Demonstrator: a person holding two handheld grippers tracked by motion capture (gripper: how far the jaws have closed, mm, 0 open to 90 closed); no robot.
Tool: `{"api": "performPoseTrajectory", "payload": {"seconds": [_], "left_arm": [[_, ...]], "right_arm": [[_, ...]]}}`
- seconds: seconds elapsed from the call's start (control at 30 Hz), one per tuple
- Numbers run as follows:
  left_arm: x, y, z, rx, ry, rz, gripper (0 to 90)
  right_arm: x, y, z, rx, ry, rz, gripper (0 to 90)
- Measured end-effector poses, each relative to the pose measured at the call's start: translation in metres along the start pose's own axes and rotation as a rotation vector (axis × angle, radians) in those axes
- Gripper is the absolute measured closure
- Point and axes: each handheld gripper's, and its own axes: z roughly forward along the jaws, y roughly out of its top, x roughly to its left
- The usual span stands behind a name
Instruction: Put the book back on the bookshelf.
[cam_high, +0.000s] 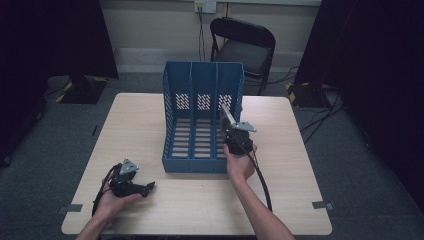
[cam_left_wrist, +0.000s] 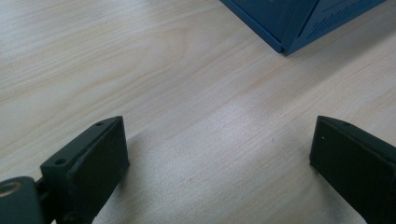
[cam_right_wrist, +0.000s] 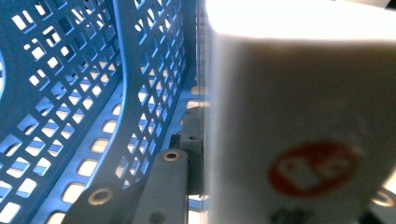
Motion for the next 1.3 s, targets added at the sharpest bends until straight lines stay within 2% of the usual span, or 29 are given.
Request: {"api": "performPoseTrajectory", "payload": {"seconds": [0.27, 0.4, 0.53, 0.6, 0.67, 0.73, 0.8, 0.9, 1.0, 1.1, 1.23, 1.3], "left_arm": [[0.000, 0.000, 0.000, 0.000, 0.000, 0.000, 3.7], [0.000, 0.000, 0.000, 0.000, 0.001, -0.001, 3.7], [0.000, 0.000, 0.000, 0.000, 0.001, 0.000, 3.7], [0.000, 0.000, 0.000, 0.000, 0.000, -0.001, 3.7], [0.000, 0.000, 0.000, 0.000, 0.000, -0.002, 3.7], [0.000, 0.000, 0.000, 0.000, 0.000, -0.002, 3.7], [0.000, 0.000, 0.000, 0.000, 0.000, -0.001, 3.7], [0.000, 0.000, 0.000, 0.000, 0.000, -0.001, 3.7], [0.000, 0.000, 0.000, 0.000, 0.000, -0.001, 3.7], [0.000, 0.000, 0.000, 0.000, 0.000, -0.002, 3.7], [0.000, 0.000, 0.000, 0.000, 0.000, -0.002, 3.6], [0.000, 0.000, 0.000, 0.000, 0.001, -0.002, 3.6]], "right_arm": [[-0.002, -0.003, -0.001, 0.012, 0.004, -0.012, 75.8], [-0.003, -0.005, -0.003, 0.022, 0.022, -0.013, 75.4], [-0.004, -0.006, -0.006, 0.009, 0.043, -0.004, 72.7], [-0.004, -0.006, -0.008, -0.002, 0.051, -0.014, 74.6], [-0.005, -0.005, -0.008, 0.001, 0.041, -0.015, 74.4], [-0.006, -0.005, -0.009, 0.002, 0.064, 0.003, 73.1], [-0.004, -0.006, -0.010, -0.006, 0.051, -0.021, 72.9], [-0.003, -0.005, -0.012, -0.011, 0.070, -0.030, 70.4], [-0.004, -0.004, -0.016, -0.023, 0.066, -0.060, 69.4], [-0.006, -0.002, -0.018, -0.025, 0.082, -0.069, 68.6], [-0.012, -0.001, -0.022, -0.025, 0.121, -0.045, 66.3], [-0.011, -0.004, -0.025, -0.025, 0.134, -0.058, 65.2]]}}
